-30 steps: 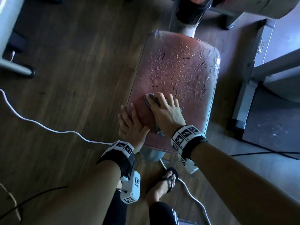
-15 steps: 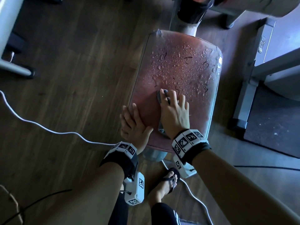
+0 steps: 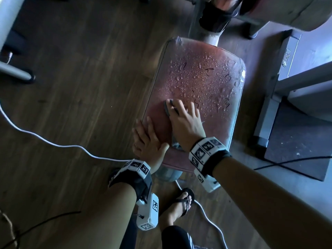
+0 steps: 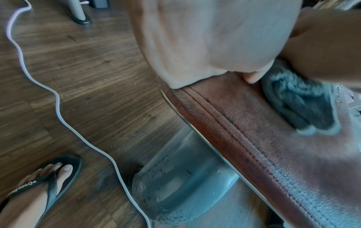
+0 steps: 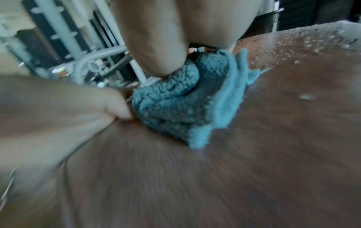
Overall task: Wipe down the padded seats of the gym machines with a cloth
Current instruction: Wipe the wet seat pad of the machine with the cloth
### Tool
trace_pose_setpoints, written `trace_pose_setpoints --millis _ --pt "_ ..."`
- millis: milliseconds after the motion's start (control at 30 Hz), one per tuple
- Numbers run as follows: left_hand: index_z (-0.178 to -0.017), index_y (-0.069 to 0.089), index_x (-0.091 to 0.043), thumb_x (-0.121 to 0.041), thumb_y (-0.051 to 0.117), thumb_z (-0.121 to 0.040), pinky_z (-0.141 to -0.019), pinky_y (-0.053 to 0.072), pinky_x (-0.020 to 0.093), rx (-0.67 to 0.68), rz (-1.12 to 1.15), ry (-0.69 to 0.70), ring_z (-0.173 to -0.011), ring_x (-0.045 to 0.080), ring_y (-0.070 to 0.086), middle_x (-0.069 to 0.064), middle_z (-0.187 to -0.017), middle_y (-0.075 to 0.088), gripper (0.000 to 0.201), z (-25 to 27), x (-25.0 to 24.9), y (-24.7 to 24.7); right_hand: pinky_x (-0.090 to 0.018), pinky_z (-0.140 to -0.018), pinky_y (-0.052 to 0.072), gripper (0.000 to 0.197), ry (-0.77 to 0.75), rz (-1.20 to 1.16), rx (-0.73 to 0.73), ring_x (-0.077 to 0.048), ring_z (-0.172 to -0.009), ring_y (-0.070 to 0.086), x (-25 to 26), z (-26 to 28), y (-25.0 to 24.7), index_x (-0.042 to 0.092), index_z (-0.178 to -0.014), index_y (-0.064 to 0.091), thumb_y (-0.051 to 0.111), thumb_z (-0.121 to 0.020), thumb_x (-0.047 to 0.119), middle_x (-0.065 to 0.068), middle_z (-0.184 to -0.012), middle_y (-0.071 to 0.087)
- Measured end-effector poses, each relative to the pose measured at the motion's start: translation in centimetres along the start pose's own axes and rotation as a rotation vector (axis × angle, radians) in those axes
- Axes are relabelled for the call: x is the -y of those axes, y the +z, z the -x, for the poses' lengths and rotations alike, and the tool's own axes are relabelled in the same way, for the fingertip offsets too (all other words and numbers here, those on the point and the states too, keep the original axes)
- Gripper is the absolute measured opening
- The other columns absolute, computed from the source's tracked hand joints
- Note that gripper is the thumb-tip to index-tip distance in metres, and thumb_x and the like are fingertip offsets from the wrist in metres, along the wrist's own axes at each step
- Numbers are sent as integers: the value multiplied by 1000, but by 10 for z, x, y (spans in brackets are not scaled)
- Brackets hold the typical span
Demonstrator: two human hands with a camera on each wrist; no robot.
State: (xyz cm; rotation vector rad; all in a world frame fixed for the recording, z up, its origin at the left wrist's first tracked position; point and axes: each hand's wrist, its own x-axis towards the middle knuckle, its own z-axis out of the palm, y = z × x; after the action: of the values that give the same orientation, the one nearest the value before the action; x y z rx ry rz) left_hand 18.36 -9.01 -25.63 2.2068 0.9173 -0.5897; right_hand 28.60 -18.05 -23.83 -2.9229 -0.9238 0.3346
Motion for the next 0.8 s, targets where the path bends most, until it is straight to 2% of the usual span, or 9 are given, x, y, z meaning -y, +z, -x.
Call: trace_pose_setpoints --millis 167,267,367,400,467,533,633,733,800 --pt "-153 -13 -32 -37 65 -79 -115 11 54 -16 34 20 -148 27 -14 2 -161 -23 108 1 2 1 -41 -84 48 52 -31 -21 26 -30 -108 46 -11 23 -1 15 -147 37 45 -96 22 1 -140 44" --pt "-154 -10 -31 -47 58 -75 -116 13 54 -20 27 5 -149 28 -11 3 -161 -20 105 2 -1 -1 -42 -95 46 57 -10 -109 40 -28 -120 43 -12 25 -6 18 -149 35 49 -95 27 1 -143 41" --pt "-154 -10 -31 -59 35 -61 -115 14 54 -12 31 9 -149 28 -10 3 -162 -19 106 3 -1 -3 -45 -117 27 65 -79 -199 61 -29 -147 17 -18 48 -6 17 -154 23 49 -95 26 0 -160 22" --pt "-153 -11 -31 -58 34 -62 -115 14 54 -5 34 15 -149 28 -11 3 -161 -21 106 4 0 -3 -47 -120 21 65 -122 -212 76 -29 -150 8 -20 58 -4 14 -155 21 49 -97 23 -1 -162 14" --pt "-152 -14 -32 -47 48 -70 -116 12 55 10 54 23 -148 28 -14 3 -160 -24 104 4 0 -3 -50 -120 18 63 -170 -254 91 -28 -151 1 -23 71 2 11 -155 20 48 -99 18 -3 -164 7" --pt "-152 -15 -32 -40 54 -73 -116 10 55 22 75 31 -148 27 -16 3 -160 -26 106 4 0 -5 -50 -119 19 60 -172 -307 73 -28 -151 2 -24 68 6 10 -154 23 48 -100 15 -6 -163 9" --pt "-151 -18 -33 -43 46 -69 -116 7 55 41 88 45 -147 25 -20 2 -158 -29 105 4 2 -6 -48 -119 20 56 -165 -278 37 -30 -151 4 -21 49 10 8 -152 27 44 -100 14 -9 -163 12" --pt "-149 -21 -34 -47 55 -83 -116 5 54 58 62 34 -146 23 -22 2 -158 -31 102 3 3 -6 -47 -120 20 53 -140 -227 15 -31 -150 8 -17 29 11 8 -152 29 40 -101 16 -10 -162 14" --pt "-146 -25 -38 -44 59 -85 -117 6 54 52 58 21 -146 22 -22 1 -158 -32 104 2 1 -5 -45 -120 18 53 -134 -202 3 -32 -150 9 -16 17 11 8 -152 28 38 -101 17 -10 -162 13"
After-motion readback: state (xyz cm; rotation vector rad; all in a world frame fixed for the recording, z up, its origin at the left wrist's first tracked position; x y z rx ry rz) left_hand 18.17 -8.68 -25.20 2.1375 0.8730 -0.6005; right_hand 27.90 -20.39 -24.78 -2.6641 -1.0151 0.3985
